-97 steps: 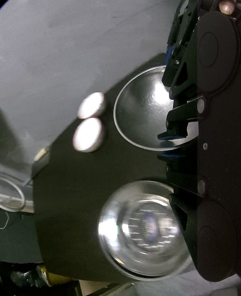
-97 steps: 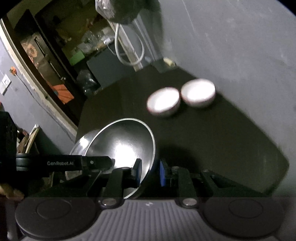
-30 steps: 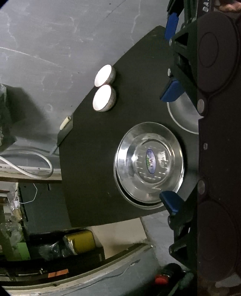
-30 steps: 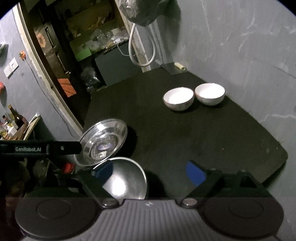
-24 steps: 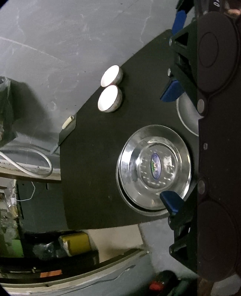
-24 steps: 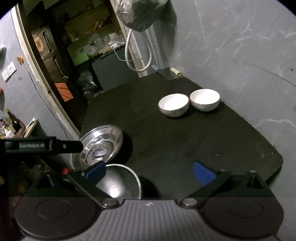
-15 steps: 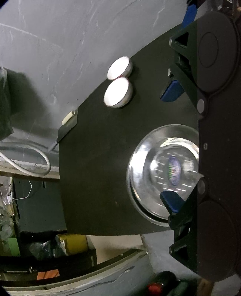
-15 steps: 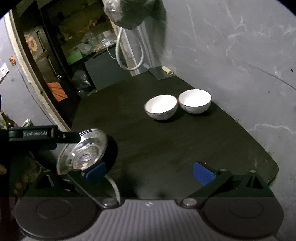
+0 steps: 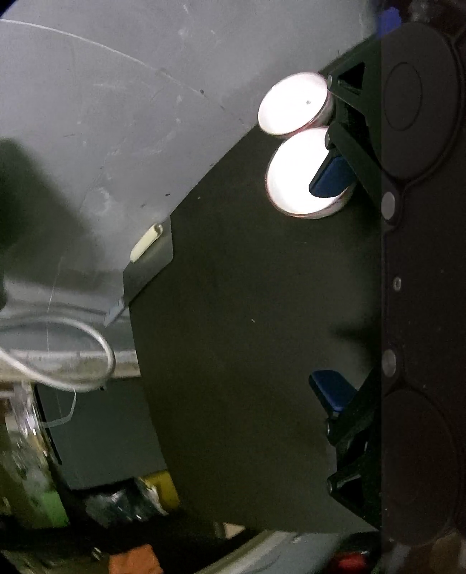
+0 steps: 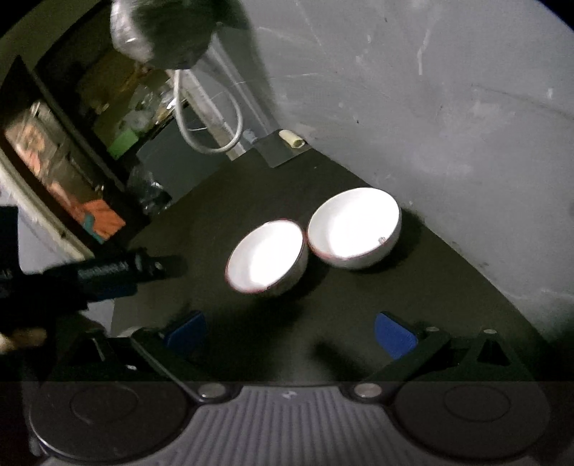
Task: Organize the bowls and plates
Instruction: 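Move the left tool to a white bowl and grip its rim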
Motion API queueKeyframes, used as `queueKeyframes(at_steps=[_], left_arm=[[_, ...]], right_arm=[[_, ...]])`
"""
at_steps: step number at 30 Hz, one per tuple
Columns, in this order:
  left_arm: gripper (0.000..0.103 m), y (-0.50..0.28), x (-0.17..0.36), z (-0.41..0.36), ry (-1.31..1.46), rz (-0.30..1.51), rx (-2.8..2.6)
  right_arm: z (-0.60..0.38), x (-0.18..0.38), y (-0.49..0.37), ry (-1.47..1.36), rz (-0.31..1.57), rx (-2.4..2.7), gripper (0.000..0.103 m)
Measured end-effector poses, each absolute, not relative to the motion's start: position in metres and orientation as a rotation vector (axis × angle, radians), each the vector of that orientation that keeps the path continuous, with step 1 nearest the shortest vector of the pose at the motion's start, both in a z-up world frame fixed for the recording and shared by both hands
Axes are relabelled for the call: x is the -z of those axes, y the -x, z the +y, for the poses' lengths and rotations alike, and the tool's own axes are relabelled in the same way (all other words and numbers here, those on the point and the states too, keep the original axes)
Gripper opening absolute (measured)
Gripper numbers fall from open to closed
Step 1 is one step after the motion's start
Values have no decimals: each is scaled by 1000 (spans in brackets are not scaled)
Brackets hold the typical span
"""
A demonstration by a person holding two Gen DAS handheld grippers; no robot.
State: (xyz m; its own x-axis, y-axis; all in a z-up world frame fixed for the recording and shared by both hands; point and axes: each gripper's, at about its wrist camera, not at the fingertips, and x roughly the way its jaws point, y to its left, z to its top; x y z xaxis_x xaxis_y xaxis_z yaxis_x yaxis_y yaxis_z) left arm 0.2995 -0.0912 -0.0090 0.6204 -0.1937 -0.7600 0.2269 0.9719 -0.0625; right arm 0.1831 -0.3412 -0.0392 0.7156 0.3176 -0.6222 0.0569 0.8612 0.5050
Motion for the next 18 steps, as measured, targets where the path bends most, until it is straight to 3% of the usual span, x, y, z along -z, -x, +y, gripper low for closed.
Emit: queueKeyframes(at_steps=[3, 8, 11, 13, 16, 18], left_arm=[[102, -319, 18, -104, -81, 880, 280], [91, -336, 33, -110, -51, 962, 316], [79, -341, 39, -113, -40, 989, 325], [65, -344, 42, -115, -33, 1003, 343], [45, -347, 45, -117, -6, 1021, 382], [38, -350, 45, -118, 15, 1026, 401]], right_arm=[[-344, 49, -205, -563, 781, -169, 86], [-345, 62, -226, -616, 805, -198, 75], [-344, 66, -236, -631, 816, -206, 66], [-345, 69, -241, -651, 821, -210, 62], [-344, 72, -248, -668, 826, -219, 61], [-343, 74, -252, -673, 825, -223, 61]])
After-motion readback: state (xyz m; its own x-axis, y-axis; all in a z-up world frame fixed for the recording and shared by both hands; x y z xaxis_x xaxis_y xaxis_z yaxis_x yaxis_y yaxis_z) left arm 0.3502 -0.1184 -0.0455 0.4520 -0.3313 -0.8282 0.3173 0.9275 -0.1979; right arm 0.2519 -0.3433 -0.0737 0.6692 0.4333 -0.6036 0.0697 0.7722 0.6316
